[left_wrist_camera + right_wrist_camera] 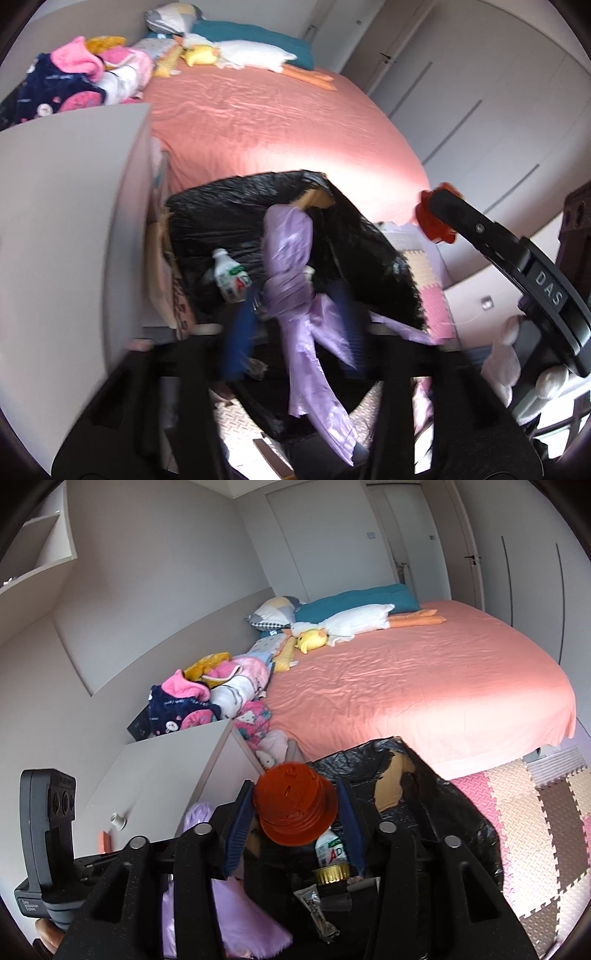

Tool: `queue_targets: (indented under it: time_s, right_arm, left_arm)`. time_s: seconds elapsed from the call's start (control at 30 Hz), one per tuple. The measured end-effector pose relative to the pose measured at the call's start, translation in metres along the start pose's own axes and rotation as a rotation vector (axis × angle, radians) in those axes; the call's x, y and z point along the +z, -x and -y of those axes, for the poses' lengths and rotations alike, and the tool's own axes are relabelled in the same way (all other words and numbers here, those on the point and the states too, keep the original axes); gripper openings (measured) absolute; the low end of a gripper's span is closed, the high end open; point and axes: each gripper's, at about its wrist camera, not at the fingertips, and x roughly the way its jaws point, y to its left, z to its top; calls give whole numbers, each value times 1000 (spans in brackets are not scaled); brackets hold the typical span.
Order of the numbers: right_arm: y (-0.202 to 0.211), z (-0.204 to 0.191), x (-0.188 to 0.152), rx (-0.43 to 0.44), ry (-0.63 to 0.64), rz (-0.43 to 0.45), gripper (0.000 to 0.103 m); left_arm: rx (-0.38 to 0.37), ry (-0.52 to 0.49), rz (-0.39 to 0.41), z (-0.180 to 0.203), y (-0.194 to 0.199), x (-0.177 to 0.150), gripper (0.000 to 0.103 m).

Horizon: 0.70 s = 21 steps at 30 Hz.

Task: Collect trash
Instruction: 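Open both grippers to drop the purple bag and orange cups into the bin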

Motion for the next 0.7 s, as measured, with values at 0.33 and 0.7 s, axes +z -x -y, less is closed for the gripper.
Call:
queue_targets:
  time_s: [0.33,0.7]
  right_arm:
    - [2,14,3,-44,-32,20,83]
    - [-3,-7,-2,-7,-1,-1,83]
  left_arm:
    - [-22,51,0,-4,-7,4,97]
    - [-3,47,22,-10,5,-3,97]
